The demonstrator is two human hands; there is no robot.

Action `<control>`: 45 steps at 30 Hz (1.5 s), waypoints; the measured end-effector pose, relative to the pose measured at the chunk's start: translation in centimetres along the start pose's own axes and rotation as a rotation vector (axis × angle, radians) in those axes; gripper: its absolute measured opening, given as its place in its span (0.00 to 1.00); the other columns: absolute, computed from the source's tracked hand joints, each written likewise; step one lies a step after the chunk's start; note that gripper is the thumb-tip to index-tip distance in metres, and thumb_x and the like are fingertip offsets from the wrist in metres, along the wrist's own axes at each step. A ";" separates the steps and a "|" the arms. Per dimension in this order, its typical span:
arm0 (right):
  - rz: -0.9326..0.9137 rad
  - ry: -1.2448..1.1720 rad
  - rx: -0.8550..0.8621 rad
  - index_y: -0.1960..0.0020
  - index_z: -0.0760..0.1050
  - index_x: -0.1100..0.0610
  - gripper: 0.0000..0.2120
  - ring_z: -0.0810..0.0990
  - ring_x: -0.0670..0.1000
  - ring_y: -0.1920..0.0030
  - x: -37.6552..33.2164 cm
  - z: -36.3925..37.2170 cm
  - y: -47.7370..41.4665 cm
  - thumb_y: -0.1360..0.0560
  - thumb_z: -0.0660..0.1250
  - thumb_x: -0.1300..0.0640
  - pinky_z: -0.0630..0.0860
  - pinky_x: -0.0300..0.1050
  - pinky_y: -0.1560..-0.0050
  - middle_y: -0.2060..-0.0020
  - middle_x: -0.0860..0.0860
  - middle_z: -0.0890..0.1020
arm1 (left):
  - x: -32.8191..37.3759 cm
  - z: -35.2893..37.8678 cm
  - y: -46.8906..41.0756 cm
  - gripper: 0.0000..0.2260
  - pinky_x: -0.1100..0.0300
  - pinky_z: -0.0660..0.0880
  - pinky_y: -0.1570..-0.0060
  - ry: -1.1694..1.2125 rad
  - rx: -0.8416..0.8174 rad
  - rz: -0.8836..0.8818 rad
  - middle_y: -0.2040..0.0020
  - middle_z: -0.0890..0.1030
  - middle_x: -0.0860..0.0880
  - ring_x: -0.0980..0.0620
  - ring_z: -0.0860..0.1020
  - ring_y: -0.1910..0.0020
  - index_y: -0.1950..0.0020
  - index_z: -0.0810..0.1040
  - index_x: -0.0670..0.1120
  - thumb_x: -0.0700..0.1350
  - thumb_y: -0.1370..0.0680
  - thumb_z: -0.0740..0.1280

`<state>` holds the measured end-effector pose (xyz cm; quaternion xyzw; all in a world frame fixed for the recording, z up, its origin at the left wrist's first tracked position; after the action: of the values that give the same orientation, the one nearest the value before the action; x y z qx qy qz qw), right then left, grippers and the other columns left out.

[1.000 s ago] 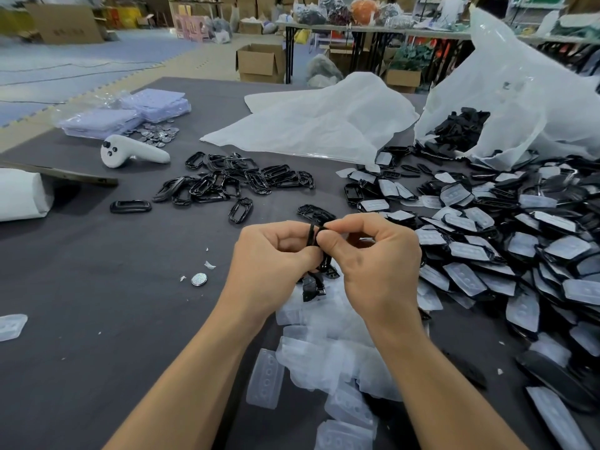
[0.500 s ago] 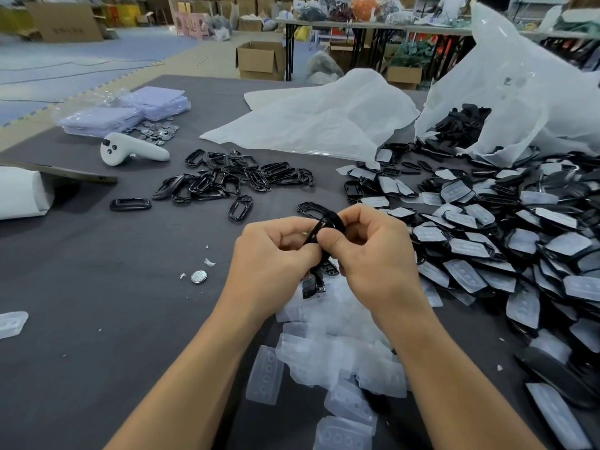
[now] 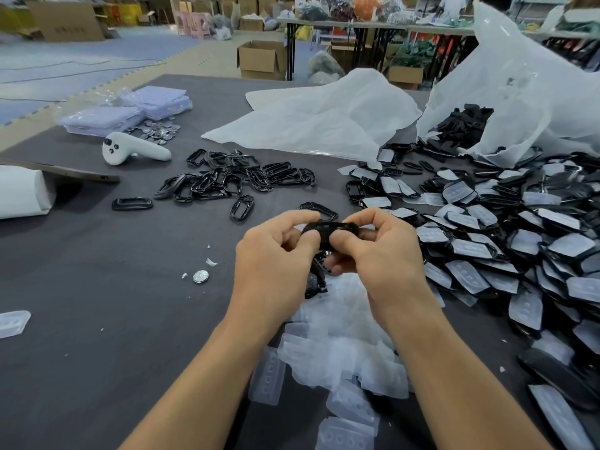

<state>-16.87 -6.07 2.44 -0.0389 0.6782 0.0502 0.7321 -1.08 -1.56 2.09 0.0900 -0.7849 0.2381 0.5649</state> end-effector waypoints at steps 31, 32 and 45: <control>-0.089 1.042 -0.344 0.62 0.85 0.43 0.04 0.76 0.36 0.62 -1.1 0.7 1.2 0.32 0.79 0.50 0.69 0.27 0.67 0.63 0.44 0.80 | -4.1 -4.0 -1.7 0.12 0.61 0.82 0.68 0.464 0.310 -0.407 0.69 0.84 0.49 0.53 0.82 0.71 0.59 0.82 0.42 0.33 0.18 0.64; -0.068 1.051 -0.382 0.61 0.85 0.43 0.05 0.76 0.35 0.64 -0.8 1.1 1.5 0.33 0.80 0.48 0.68 0.28 0.69 0.62 0.44 0.79 | -4.2 -3.8 -1.8 0.12 0.61 0.81 0.68 0.448 0.300 -0.397 0.68 0.85 0.48 0.53 0.82 0.70 0.59 0.82 0.42 0.33 0.18 0.64; -0.133 1.052 -0.353 0.63 0.81 0.50 0.07 0.77 0.41 0.67 -0.9 1.2 1.3 0.26 0.72 0.58 0.70 0.30 0.67 0.68 0.41 0.82 | -3.8 -1.0 -1.3 0.12 0.61 0.81 0.66 0.492 0.031 -0.403 0.59 0.88 0.49 0.55 0.87 0.59 0.48 0.82 0.43 0.27 0.22 0.66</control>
<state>-15.88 -4.64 3.46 -0.2236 0.9296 0.0906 0.2788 1.59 -2.68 -0.84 0.1919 -0.5876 0.1480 0.7720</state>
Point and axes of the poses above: each hand's wrist, its own y-axis away from the middle knuckle, its own z-axis out of the palm, x = y × z, the point moved 8 cm from there along -y, towards the middle knuckle
